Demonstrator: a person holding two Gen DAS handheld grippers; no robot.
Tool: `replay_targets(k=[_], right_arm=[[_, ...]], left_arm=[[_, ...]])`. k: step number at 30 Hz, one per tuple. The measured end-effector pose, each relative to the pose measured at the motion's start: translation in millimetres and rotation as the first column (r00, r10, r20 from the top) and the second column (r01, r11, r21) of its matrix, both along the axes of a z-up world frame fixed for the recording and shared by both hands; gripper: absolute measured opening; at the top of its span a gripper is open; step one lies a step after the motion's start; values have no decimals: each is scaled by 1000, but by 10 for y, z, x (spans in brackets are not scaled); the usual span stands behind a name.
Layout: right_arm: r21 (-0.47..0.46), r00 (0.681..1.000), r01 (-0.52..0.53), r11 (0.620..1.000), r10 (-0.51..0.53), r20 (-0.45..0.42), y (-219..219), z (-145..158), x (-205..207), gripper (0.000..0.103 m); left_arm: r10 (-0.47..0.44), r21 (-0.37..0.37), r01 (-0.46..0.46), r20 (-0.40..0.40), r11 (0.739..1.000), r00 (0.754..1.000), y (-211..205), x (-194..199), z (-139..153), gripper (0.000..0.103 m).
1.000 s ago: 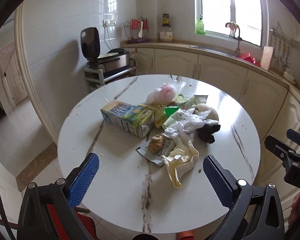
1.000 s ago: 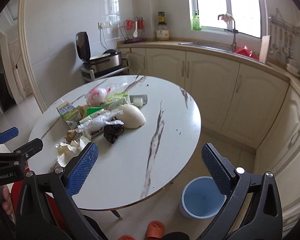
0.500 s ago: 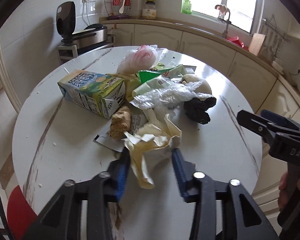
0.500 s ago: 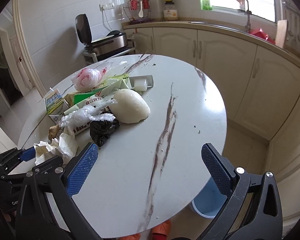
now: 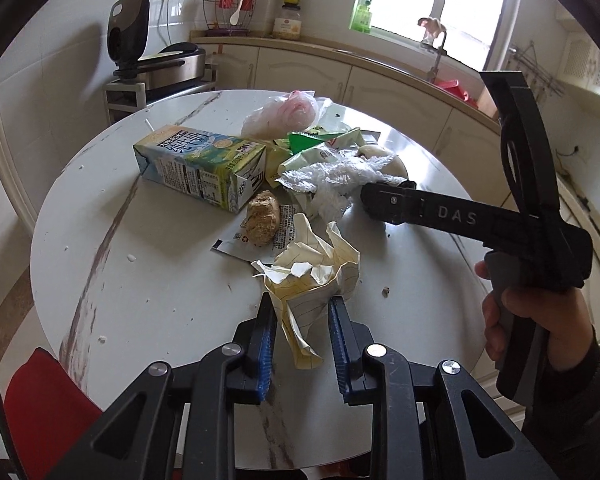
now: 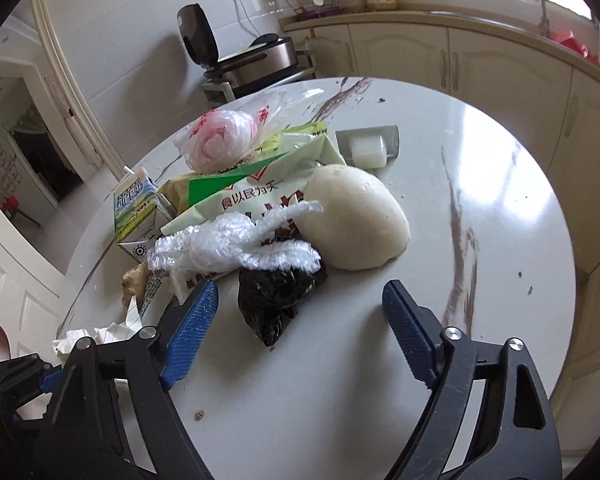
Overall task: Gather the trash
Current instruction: 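Grasp the crumpled paper with the left tool while the right tool grasps the black bag, then carry paper and black bag to the blue bin and open both tools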
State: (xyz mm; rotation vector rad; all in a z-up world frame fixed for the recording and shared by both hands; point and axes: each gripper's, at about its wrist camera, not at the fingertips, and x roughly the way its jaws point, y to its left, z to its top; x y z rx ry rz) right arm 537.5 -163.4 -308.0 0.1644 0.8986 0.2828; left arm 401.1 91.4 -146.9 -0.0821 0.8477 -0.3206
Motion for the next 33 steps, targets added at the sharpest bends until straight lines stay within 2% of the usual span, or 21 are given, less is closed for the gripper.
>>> replay_targets(k=[1, 4, 9, 17, 20, 22, 23, 24, 27, 29, 30, 32, 33], right_arm=[[18, 1000, -15, 1000, 16, -17, 3, -15, 27, 41], [3, 999, -42, 999, 42, -3, 16, -12, -30, 36], [23, 1000, -28, 999, 28, 5, -196, 25, -304, 35], [116, 999, 27, 993, -30, 26, -778, 123, -647, 34], [110, 998, 13, 994, -19, 51, -823, 211, -675, 34], [185, 995, -57, 981, 41, 86, -821, 321, -670, 34], [146, 995, -52, 988, 38, 96, -776, 371, -668, 34], [68, 993, -36, 997, 29, 111, -722, 411, -654, 34], [-48, 994, -1, 999, 7, 113, -667, 415, -625, 34], [-19, 992, 5, 1000, -3, 122, -720, 426, -655, 34], [-60, 990, 33, 998, -24, 139, -727, 439, -689, 34], [-33, 989, 33, 999, -28, 147, -789, 453, -698, 34], [-103, 988, 61, 993, -46, 145, -786, 452, -691, 35]], left_arm=[[1, -3, -1, 2, 1000, 1000, 15, -2, 2, 22], [-3, -5, 3, 11, 1000, 1000, -163, -118, 43, 22], [-35, -8, 35, 31, 999, 999, -385, -247, 148, 20], [-81, -23, 83, 50, 996, 995, -762, -293, 237, 14], [-85, -26, 87, 50, 996, 995, -858, -277, 274, 10], [-82, -17, 83, 55, 996, 995, -917, -265, 318, 10], [-82, -16, 83, 61, 996, 995, -934, -262, 330, 10], [-83, -14, 84, 63, 996, 995, -949, -252, 336, 10], [-73, -9, 74, 55, 997, 996, -977, -205, 321, 10], [-71, -8, 72, 59, 997, 996, -985, -198, 318, 10], [-72, -8, 73, 59, 997, 996, -995, -194, 319, 10], [-70, -17, 71, 66, 997, 995, -1000, -180, 341, 10], [-78, -15, 79, 65, 997, 995, -1010, -166, 346, 10]])
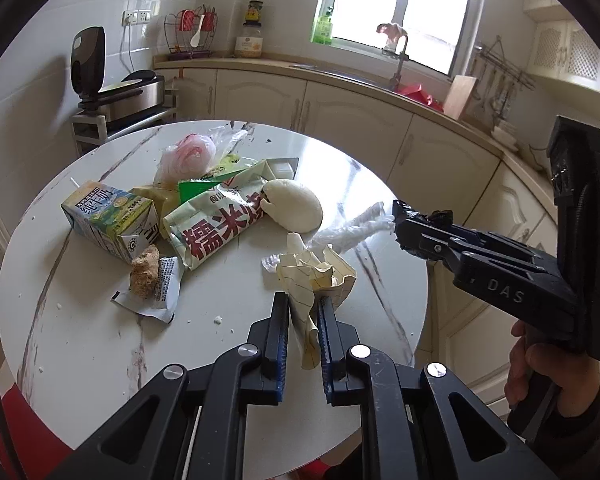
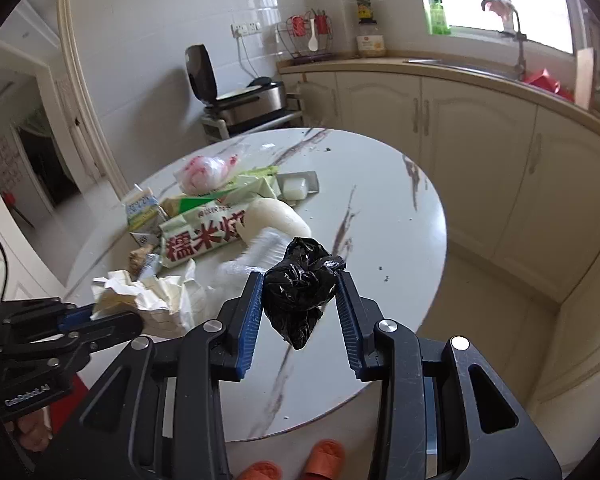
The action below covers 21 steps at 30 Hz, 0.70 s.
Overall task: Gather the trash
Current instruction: 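Carry paper and black bag to the blue bin and open both tools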
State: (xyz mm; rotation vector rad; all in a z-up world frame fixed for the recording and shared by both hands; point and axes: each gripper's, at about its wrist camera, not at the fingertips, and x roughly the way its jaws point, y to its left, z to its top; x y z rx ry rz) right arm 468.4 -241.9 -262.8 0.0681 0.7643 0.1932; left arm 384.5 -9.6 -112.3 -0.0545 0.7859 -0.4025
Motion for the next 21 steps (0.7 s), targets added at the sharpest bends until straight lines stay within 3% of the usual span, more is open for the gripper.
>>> replay_targets(k=[1, 3, 5, 7, 10, 13, 21], right_arm=[[2, 1000, -27, 1000, 27, 9, -12, 2, 8, 35], [169, 995, -97, 981, 100, -11, -95, -41, 90, 35], [97, 999, -44, 994, 45, -7, -86, -65, 113, 35], [167, 999, -41, 985, 42, -1, -167, -60, 97, 35], [135, 1000, -14, 991, 13, 11, -216, -45, 44, 35], [184, 1000, 2, 983, -6, 19, -368, -26, -36, 35], [168, 982, 175, 970, -184, 37, -1162, -42, -372, 35]], left_arm=[[2, 4, -2, 2, 1000, 1000, -15, 15, 0, 10], [-7, -9, 7, 7, 1000, 1000, -42, 32, 10, 10], [-13, -9, 13, 9, 1000, 1000, -62, 50, 25, 10], [-24, -25, 24, 11, 999, 1000, -59, 55, 59, 10], [-32, -7, 32, 36, 999, 999, -110, 81, 135, 10], [-59, -14, 59, 57, 998, 997, -223, 116, 214, 10], [-219, 24, 218, 91, 976, 971, -1096, 229, 398, 10]])
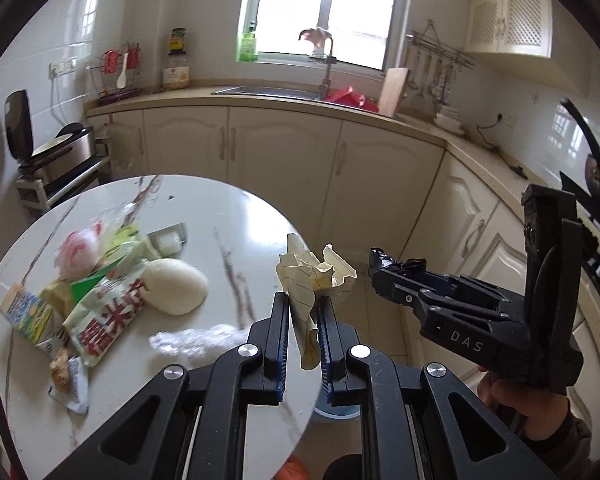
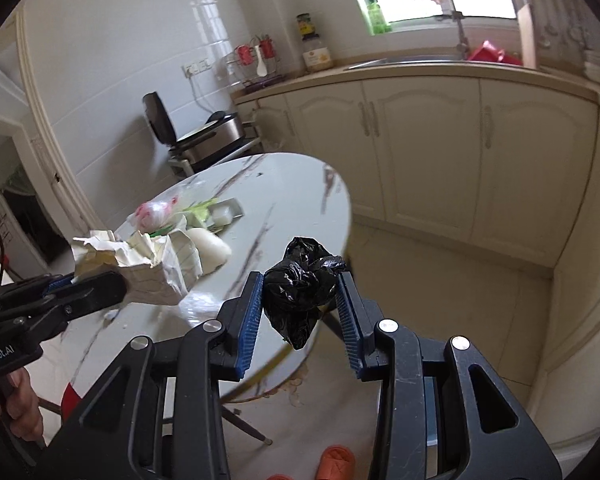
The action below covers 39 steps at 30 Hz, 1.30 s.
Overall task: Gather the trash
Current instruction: 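Carry paper and black bag to the blue bin and open both tools, then grasp the clear plastic wrap with the right tool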
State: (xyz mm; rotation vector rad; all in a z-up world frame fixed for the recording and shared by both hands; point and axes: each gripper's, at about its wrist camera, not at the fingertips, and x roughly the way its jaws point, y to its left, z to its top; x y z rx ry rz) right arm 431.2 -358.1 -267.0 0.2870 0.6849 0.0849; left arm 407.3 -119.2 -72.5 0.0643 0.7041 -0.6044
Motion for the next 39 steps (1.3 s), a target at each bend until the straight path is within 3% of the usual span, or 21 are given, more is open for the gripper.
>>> replay_targets(k=[4, 8, 17, 19, 21, 22, 26, 30, 31, 33, 37, 39], right_arm=[[4, 991, 126, 992, -125, -36, -549, -191, -188, 35], [5, 972, 208, 978, -207, -114, -964, -525, -295, 35], [43, 928, 276, 960, -255, -270, -1495, -1340, -253, 35], [53, 924, 278, 959, -252, -287, -1550, -1476, -213, 35], [62, 919, 279, 958, -248, -305, -1597, -1594, -160, 35], [63, 918, 280, 958, -248, -309, -1609, -1654, -148, 35], [84, 917, 274, 958, -235, -322, -1637, -1862, -63, 36], [100, 916, 286, 953, -242, -322, -1611, -1962, -57, 46], [83, 911, 291, 953, -250, -328, -1590, -1972, -64, 53], [58, 913, 284, 957, -252, -320, -1526, -1912, -97, 65], [55, 923, 277, 959, -249, -294, -1442, -1673, -194, 69], [49, 933, 269, 962, -248, -260, -1357, -1451, -281, 74]], left_arm=[[-110, 43, 110, -24, 993, 994, -709, 98, -93, 10], [-196, 82, 205, -99, 975, 976, -1359, 263, -443, 10], [-241, 182, 291, -256, 939, 936, -2279, 920, -1424, 15], [-233, 198, 289, -265, 937, 936, -2385, 1026, -1550, 22], [-205, 218, 267, -269, 939, 941, -2445, 1143, -1650, 52], [-194, 222, 255, -262, 941, 945, -2464, 1161, -1661, 56], [-147, 245, 203, -228, 948, 963, -2486, 1174, -1640, 58], [-139, 273, 182, -171, 945, 975, -2480, 1102, -1504, 60], [-137, 271, 177, -159, 946, 978, -2477, 1064, -1445, 61], [-145, 259, 177, -138, 949, 980, -2481, 922, -1299, 63], [-144, 242, 156, -68, 958, 987, -2341, 596, -983, 67], [-138, 224, 140, -27, 964, 990, -2127, 412, -814, 74]])
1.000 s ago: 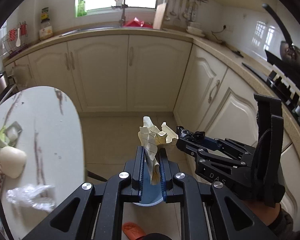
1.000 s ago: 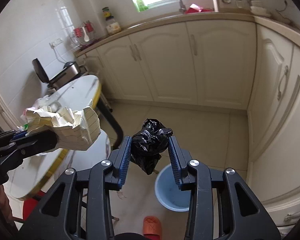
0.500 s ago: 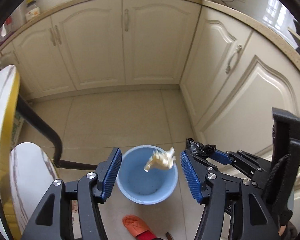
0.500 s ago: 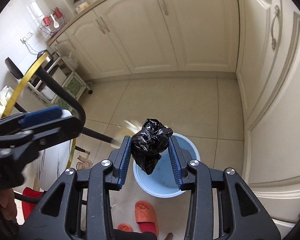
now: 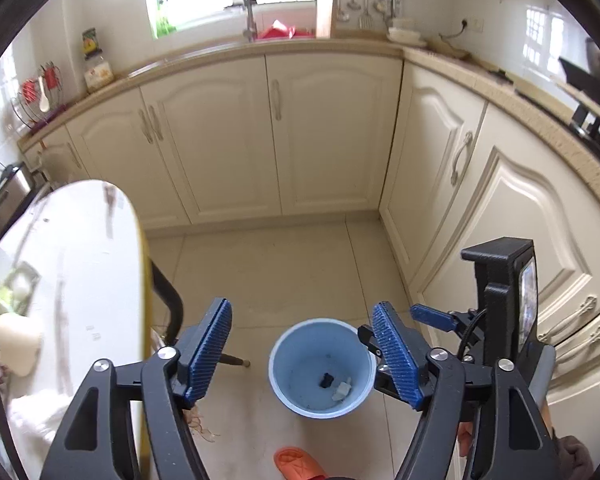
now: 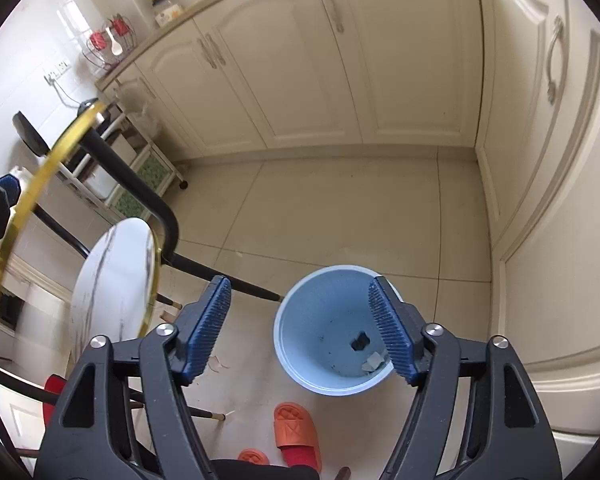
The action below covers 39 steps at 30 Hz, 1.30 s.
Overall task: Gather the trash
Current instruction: 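Grasp the clear plastic wrap with the right tool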
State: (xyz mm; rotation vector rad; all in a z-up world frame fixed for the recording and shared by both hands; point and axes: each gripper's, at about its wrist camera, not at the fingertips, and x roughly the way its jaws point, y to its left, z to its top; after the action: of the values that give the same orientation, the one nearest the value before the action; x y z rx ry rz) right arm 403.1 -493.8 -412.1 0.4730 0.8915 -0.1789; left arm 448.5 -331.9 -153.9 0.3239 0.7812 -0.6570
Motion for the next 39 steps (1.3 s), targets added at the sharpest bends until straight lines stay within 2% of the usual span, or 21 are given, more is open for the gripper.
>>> replay_targets(k=[2, 4, 7, 10, 13, 16, 20, 23, 27, 32, 35, 36, 37, 39], right_arm=[[-16, 999, -9, 1000, 10, 42, 99, 242, -68, 78], [-40, 994, -27, 999, 31, 101, 254, 529, -149, 83], [-102, 981, -75, 992, 91, 171, 570, 947, -196, 86], [-164, 956, -146, 976, 182, 230, 945, 1300, -208, 92], [-234, 925, -233, 944, 290, 247, 1365, 1511, -137, 96], [-279, 887, -347, 896, 409, 212, 1830, 1586, 44, 97], [-318, 843, -465, 826, 523, 127, 2433, 1465, 313, 97], [-323, 823, -515, 794, 563, 74, 2735, 1357, 503, 96], [-326, 802, -560, 762, 598, 19, 2931, 1212, 715, 94], [-306, 788, -593, 744, 615, -32, 3008, 1047, 903, 75], [-306, 783, -601, 739, 620, -41, 3030, 1001, 934, 50], [-306, 783, -601, 738, 620, -42, 3035, 996, 945, 34], [-306, 783, -601, 738, 621, -41, 3034, 990, 947, 26], [-296, 785, -596, 746, 619, -20, 3009, 1007, 938, 21]], left_arm=[[22, -23, -21, 46, 1000, 999, 194, -152, 151, 81], [52, -52, -48, 89, 998, 995, 395, -318, 286, 84], [113, -77, -104, 135, 992, 984, 771, -518, 450, 92], [171, -103, -155, 172, 983, 970, 1140, -749, 549, 96], [251, -115, -232, 194, 966, 948, 1511, -926, 572, 100], [334, -129, -314, 186, 941, 924, 2001, -1075, 561, 101], [437, -130, -420, 153, 898, 886, 2497, -1192, 420, 101], [495, -118, -483, 123, 868, 860, 2771, -1180, 366, 101], [545, -101, -537, 81, 837, 834, 3017, -1144, 260, 101], [576, -95, -572, 20, 815, 817, 3261, -1043, 170, 101], [578, -87, -576, -8, 813, 816, 3376, -945, 131, 101], [578, -79, -577, -14, 813, 816, 3396, -864, 137, 101], [583, -73, -583, -22, 810, 812, 3426, -781, 129, 101], [582, -67, -584, -39, 809, 812, 3393, -628, 109, 101]])
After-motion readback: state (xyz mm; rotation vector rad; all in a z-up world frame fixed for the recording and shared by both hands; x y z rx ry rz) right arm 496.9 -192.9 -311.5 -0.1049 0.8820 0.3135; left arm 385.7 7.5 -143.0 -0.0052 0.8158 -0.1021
